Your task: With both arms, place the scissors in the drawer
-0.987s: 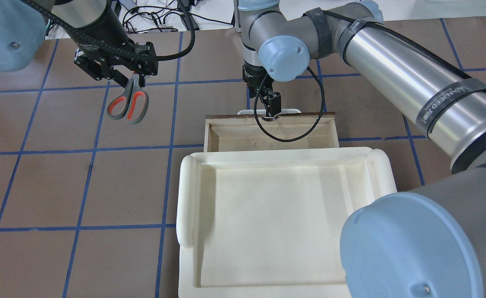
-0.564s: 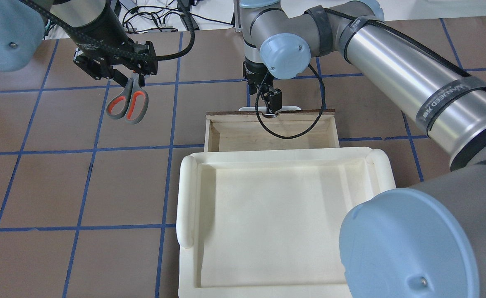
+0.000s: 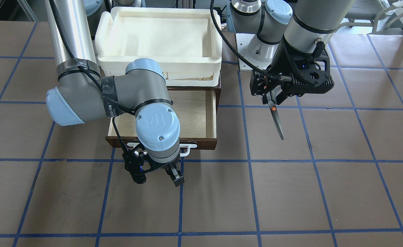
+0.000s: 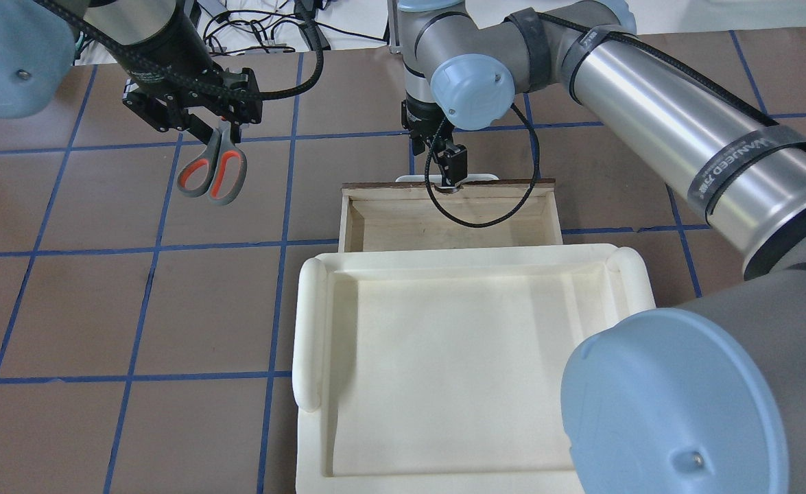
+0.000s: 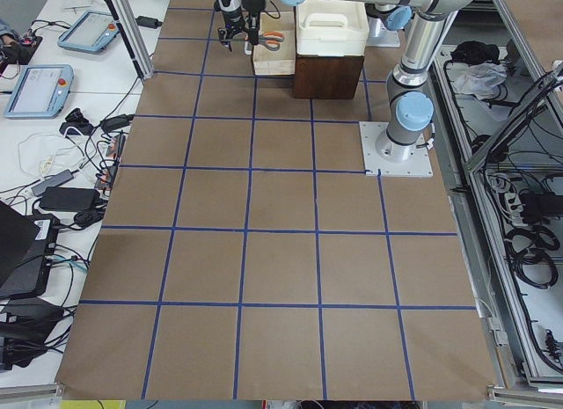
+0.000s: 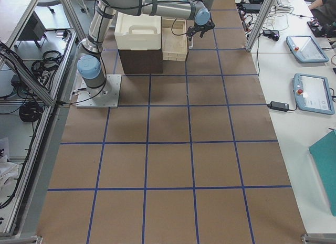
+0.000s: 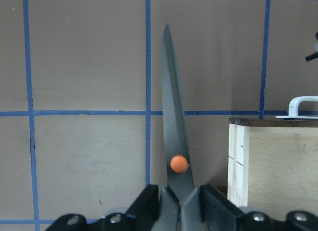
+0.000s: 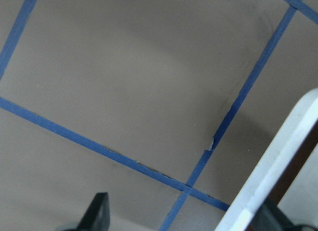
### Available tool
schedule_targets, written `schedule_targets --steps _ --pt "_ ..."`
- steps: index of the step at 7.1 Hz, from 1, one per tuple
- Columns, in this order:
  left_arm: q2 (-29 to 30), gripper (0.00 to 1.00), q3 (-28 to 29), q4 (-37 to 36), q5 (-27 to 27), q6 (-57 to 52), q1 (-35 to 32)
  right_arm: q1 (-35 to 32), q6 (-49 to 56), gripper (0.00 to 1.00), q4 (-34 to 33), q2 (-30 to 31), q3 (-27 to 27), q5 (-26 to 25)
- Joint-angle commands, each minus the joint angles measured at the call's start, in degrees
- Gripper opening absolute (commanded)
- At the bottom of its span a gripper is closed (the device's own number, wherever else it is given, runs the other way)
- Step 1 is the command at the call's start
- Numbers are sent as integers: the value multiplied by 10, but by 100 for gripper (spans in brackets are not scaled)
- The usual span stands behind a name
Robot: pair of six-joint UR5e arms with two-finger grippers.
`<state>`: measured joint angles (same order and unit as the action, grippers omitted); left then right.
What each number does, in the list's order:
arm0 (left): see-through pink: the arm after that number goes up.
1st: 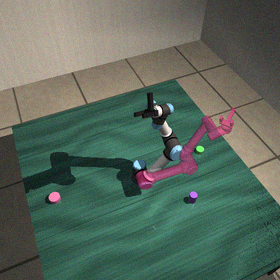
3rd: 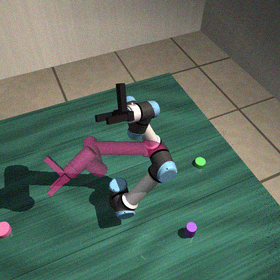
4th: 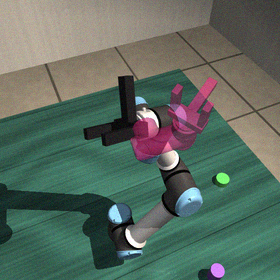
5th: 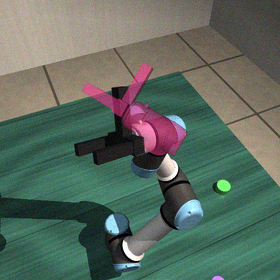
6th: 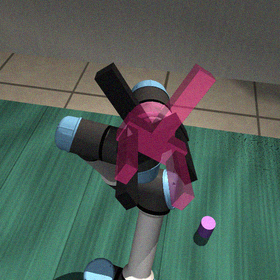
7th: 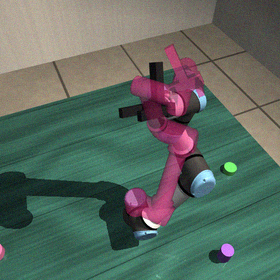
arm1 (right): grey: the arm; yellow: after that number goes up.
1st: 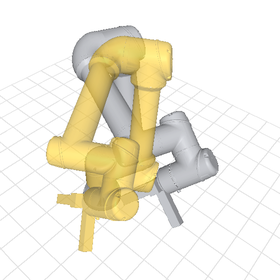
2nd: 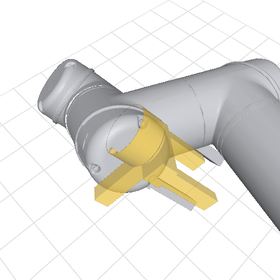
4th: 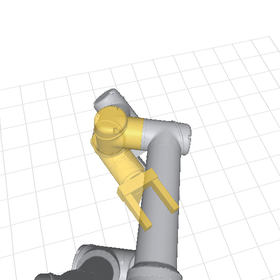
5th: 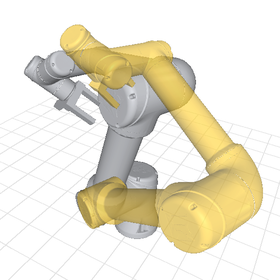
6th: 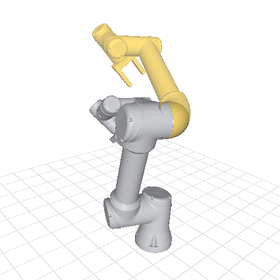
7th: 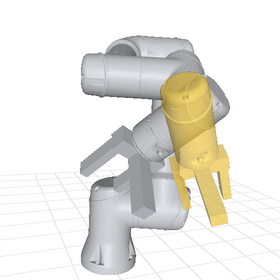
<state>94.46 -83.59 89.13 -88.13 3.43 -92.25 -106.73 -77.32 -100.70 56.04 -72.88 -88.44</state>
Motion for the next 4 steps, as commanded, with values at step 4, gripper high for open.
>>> schedule_targets --steps 4 --pt "-3 31 4 -1 12 0 0 7 111 100 44 79 -2 -7"
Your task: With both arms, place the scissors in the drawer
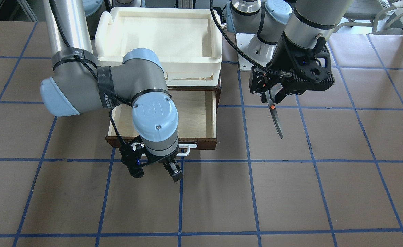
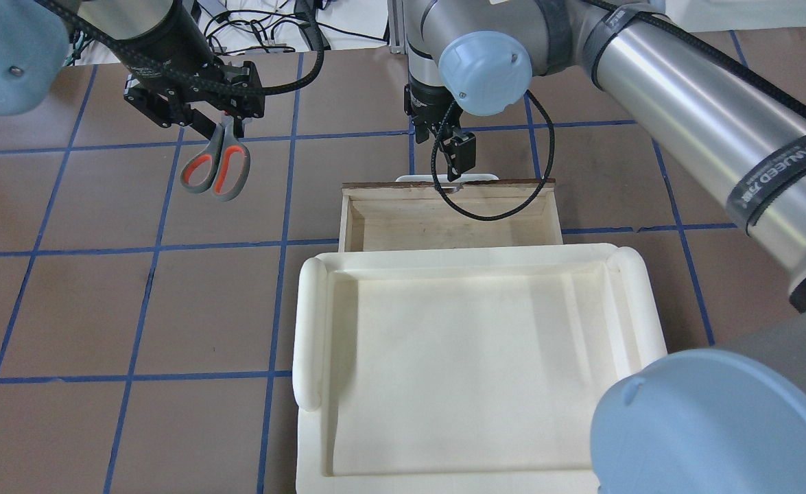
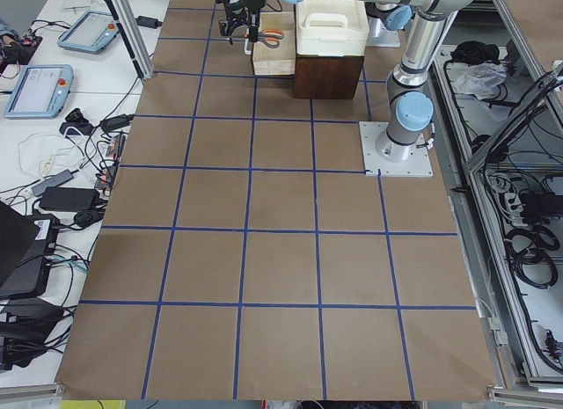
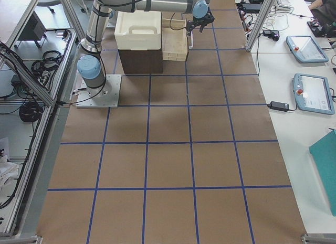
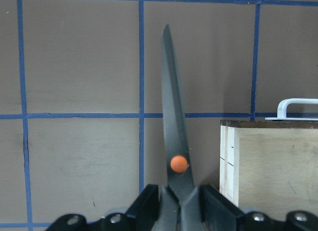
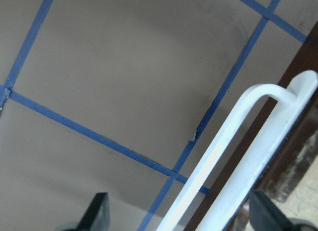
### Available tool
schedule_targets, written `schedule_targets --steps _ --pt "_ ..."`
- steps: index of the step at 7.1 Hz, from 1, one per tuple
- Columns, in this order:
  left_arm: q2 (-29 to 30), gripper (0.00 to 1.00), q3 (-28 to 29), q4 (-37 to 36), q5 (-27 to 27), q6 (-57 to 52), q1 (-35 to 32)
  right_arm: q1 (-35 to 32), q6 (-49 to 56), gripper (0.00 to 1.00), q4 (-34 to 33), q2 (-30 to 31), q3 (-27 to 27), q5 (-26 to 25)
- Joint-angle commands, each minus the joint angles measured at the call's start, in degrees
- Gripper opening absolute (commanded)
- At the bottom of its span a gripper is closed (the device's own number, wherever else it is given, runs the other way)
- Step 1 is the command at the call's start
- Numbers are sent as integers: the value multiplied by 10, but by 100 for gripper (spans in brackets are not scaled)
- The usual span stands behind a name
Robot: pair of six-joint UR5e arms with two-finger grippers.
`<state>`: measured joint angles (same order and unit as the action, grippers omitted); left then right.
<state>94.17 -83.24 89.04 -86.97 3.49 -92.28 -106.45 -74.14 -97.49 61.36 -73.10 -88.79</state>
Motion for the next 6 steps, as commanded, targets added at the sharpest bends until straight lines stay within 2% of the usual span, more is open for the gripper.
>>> schedule_targets --steps 1,2,3,4,5,6 --pt "0 31 0 0 1 0 0 27 181 100 15 53 -1 -13" --pt "0 31 0 0 1 -1 0 47 284 100 25 83 -9 -13" --pt "-1 31 0 0 1 -1 0 54 450 100 20 109 -13 -16" --pt "-1 31 0 0 2 -9 -1 62 543 100 23 128 -16 -26" --pt "0 31 -1 0 7 -22 -4 85 575 100 48 141 -16 -40" --pt "0 31 -1 0 9 -77 -4 109 660 100 57 152 -16 -38"
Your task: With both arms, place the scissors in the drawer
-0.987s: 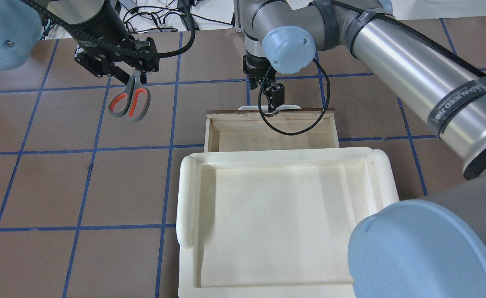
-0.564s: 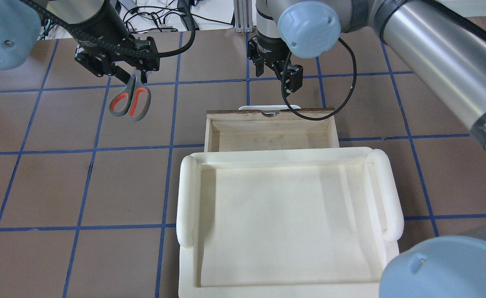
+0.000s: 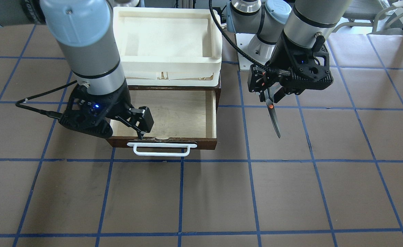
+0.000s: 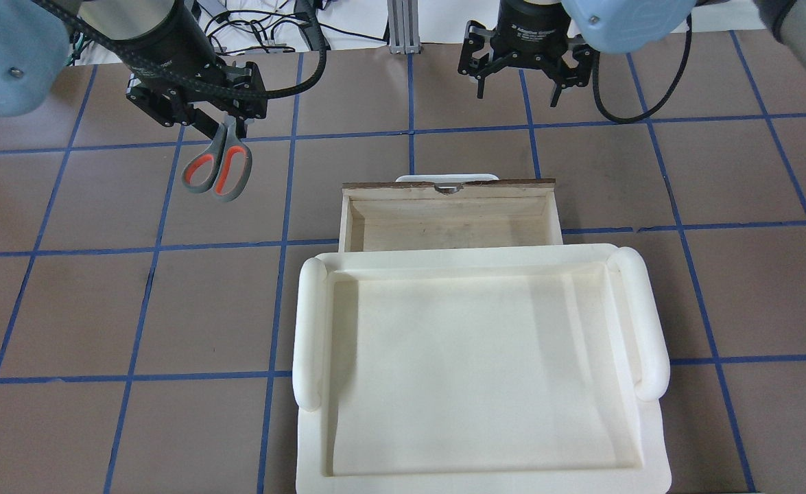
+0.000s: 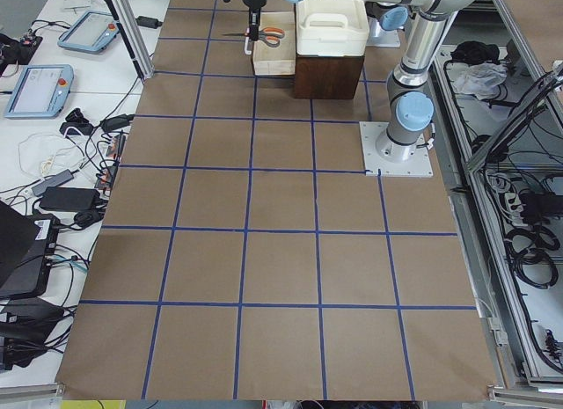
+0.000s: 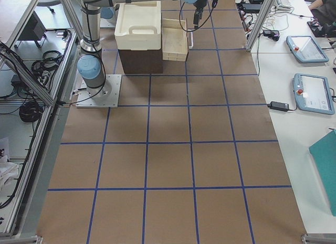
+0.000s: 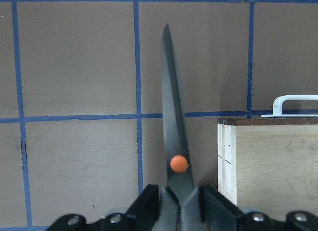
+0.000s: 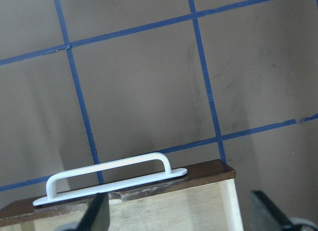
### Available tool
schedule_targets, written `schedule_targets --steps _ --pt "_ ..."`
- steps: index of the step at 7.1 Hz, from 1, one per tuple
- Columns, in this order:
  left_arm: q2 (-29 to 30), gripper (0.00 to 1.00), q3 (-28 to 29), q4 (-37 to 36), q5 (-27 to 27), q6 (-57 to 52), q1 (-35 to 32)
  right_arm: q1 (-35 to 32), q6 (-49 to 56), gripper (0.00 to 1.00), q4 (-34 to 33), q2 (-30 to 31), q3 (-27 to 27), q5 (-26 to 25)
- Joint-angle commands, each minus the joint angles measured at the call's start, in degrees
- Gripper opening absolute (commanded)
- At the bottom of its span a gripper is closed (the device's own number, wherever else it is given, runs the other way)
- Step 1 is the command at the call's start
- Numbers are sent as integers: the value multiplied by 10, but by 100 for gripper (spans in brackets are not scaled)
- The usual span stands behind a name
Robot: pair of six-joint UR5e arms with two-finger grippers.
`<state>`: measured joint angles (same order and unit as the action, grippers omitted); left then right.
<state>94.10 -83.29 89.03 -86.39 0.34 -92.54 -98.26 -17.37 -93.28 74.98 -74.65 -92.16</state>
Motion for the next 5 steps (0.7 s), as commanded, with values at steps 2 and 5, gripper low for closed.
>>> schedule_targets --steps 2,5 --pt "0 31 0 1 -3 -169 1 55 157 100 14 27 -1 2" --pt "-1 31 -1 4 -16 -384 0 55 155 100 14 29 -2 5"
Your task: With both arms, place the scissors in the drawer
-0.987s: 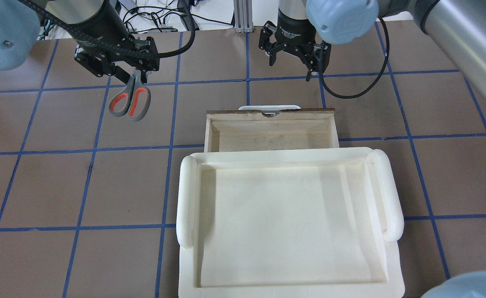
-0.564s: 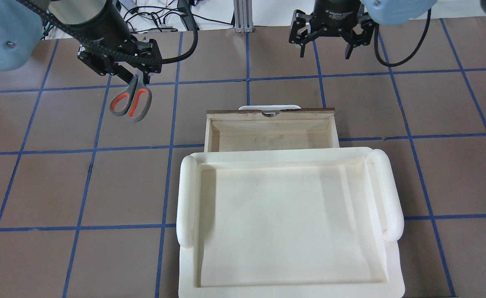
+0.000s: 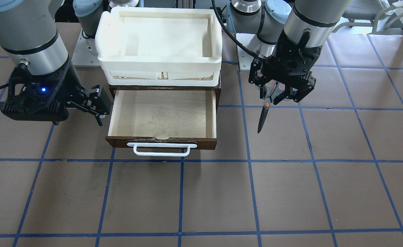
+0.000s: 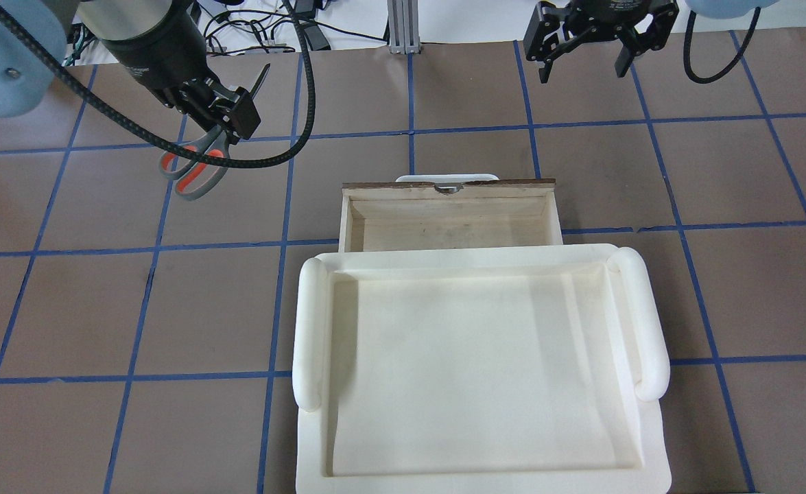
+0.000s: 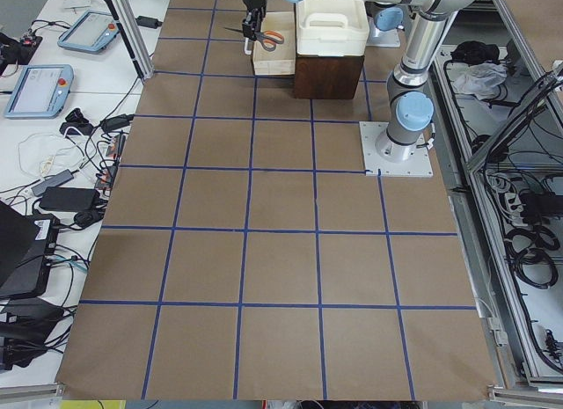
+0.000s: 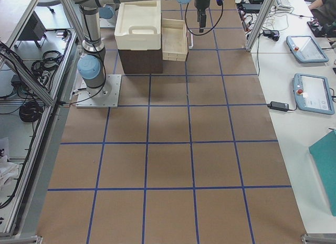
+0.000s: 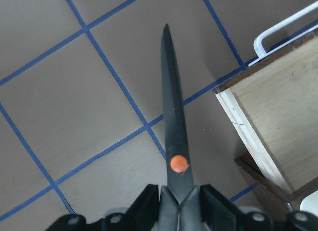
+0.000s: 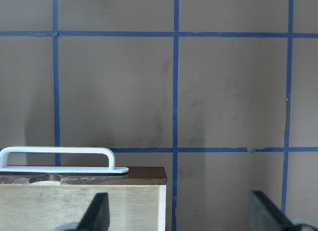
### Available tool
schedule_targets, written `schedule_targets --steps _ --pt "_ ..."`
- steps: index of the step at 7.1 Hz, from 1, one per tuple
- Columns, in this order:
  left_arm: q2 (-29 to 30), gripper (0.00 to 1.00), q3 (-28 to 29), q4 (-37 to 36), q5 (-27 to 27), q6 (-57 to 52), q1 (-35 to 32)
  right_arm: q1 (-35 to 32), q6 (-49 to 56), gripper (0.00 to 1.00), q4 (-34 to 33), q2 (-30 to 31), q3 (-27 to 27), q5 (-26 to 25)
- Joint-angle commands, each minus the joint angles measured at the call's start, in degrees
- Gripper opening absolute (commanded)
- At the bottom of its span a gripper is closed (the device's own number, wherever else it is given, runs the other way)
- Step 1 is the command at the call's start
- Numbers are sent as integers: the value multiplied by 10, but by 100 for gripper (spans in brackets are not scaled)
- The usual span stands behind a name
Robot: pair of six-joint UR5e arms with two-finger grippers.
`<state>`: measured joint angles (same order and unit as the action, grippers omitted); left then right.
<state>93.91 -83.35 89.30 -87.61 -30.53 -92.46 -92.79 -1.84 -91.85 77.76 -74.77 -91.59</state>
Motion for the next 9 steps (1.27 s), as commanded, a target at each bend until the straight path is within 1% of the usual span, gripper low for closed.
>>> schedule_targets --steps 1,2,3,4,6,7,9 --pt "7 30 -1 11 -5 -170 -4 -2 -2 100 -3 10 -1 -2" --pt "9 30 -1 13 -5 -276 -7 -3 -4 100 -5 11 -1 -2" --pt "9 30 -1 26 -11 -318 -12 -3 -4 100 -5 11 -1 -3" --pt "10 30 0 27 -13 -387 -15 -3 -4 100 -3 11 -1 0" --pt "20 28 0 25 -13 -473 -15 -3 -4 100 -3 27 -2 6" --pt "21 28 -1 26 -7 -485 -23 -1 -1 100 -3 28 -2 6" --pt "25 26 0 22 -5 -481 -45 1 2 100 25 31 -11 12"
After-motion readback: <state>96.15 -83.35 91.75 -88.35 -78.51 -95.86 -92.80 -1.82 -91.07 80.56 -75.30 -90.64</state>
